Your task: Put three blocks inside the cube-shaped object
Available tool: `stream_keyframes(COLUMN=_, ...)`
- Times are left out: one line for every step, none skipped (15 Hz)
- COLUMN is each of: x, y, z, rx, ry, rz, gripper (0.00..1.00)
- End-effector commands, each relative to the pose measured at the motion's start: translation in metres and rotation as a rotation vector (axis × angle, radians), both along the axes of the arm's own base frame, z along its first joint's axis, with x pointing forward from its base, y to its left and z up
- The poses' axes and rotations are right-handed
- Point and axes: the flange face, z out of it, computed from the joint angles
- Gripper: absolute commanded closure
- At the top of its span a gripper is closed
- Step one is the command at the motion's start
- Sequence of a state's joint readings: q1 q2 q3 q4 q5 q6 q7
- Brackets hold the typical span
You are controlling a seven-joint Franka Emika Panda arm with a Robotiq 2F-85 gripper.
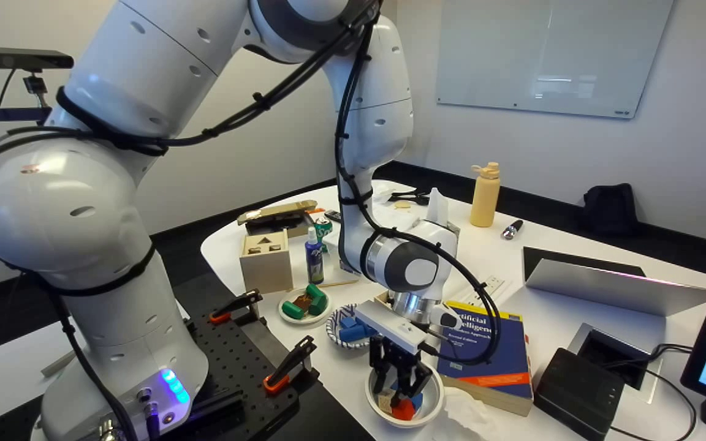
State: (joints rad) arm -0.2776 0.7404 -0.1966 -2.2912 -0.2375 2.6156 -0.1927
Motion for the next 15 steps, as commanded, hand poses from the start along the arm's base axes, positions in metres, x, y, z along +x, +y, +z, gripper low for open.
stream_keyframes(x=0.002, y=0.006, z=-0.005, rx=0.006, ry=0.019, rz=0.0, gripper=0.52)
stream_keyframes(x=0.002, y=0.006, z=-0.005, rx=0.005, ry=0.019, rz=0.001, gripper=0.52)
stream_keyframes(x=0.002, y=0.006, z=-0.005, rx=0.003, ry=0.021, rz=0.001, gripper=0.49)
stream_keyframes(x=0.002, y=0.006, z=-0.005, rx=0.002, ry=0.023, rz=0.002, gripper=0.5)
stream_keyframes(x=0.003, y=0.006, z=-0.004, rx=-0.003, ry=0.027, rz=0.004, gripper=0.48)
stream_keyframes(x=0.003, y=0.007, z=-0.002, rx=-0.007, ry=0.031, rz=0.007, gripper=0.5)
stream_keyframes(x=0.004, y=0.007, z=-0.001, rx=-0.011, ry=0.035, rz=0.009, gripper=0.52)
stream_keyframes(x=0.005, y=0.009, z=0.0, rx=-0.018, ry=0.036, rz=0.013, gripper=0.51)
stream_keyframes(x=0.007, y=0.01, z=0.001, rx=-0.022, ry=0.038, rz=0.017, gripper=0.5)
stream_keyframes(x=0.008, y=0.012, z=0.001, rx=-0.026, ry=0.037, rz=0.022, gripper=0.45)
stream_keyframes(x=0.01, y=0.015, z=0.002, rx=-0.024, ry=0.036, rz=0.029, gripper=0.43)
stream_keyframes(x=0.012, y=0.018, z=0.003, rx=-0.027, ry=0.032, rz=0.035, gripper=0.23)
stream_keyframes(x=0.013, y=0.02, z=0.003, rx=-0.028, ry=0.03, rz=0.043, gripper=0.19)
stream_keyframes(x=0.014, y=0.022, z=0.002, rx=-0.028, ry=0.033, rz=0.048, gripper=0.17)
stream_keyframes(x=0.015, y=0.024, z=0.0, rx=-0.03, ry=0.036, rz=0.052, gripper=0.13)
